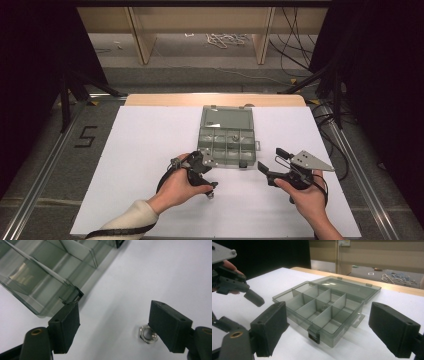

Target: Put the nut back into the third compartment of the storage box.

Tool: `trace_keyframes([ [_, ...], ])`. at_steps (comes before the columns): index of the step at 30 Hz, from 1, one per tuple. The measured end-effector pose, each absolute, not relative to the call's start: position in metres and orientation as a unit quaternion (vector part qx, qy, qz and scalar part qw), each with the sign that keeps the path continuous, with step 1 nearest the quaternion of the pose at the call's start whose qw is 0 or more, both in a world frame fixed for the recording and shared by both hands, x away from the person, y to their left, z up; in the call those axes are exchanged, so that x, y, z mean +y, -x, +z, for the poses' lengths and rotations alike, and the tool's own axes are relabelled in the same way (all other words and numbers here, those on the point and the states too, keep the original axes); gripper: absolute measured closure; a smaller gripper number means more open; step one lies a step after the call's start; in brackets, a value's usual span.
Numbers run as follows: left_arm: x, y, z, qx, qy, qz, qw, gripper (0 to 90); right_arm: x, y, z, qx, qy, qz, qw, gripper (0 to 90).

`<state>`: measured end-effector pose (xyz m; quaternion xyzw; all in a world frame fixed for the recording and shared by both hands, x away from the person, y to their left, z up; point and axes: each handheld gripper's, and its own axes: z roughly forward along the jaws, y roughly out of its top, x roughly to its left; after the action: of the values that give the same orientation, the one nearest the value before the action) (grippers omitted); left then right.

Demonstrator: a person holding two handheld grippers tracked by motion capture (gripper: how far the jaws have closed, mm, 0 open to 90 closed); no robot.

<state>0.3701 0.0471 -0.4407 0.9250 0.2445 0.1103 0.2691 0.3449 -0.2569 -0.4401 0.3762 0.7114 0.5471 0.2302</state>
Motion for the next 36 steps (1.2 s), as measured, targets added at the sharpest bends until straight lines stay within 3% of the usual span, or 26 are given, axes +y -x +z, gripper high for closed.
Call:
trace_keyframes([
  [23,0.033,-0.353,-0.469,0.217,-0.951,0.062,0.209,33.4,-0.256,-0.345,-0.44,0.711,-0.377,0.548,0.229,16.0],
  [36,0.03,-0.357,-0.466,0.225,-0.953,0.031,0.2,51.4,-0.256,-0.345,-0.441,0.708,-0.376,0.553,0.227,16.0],
])
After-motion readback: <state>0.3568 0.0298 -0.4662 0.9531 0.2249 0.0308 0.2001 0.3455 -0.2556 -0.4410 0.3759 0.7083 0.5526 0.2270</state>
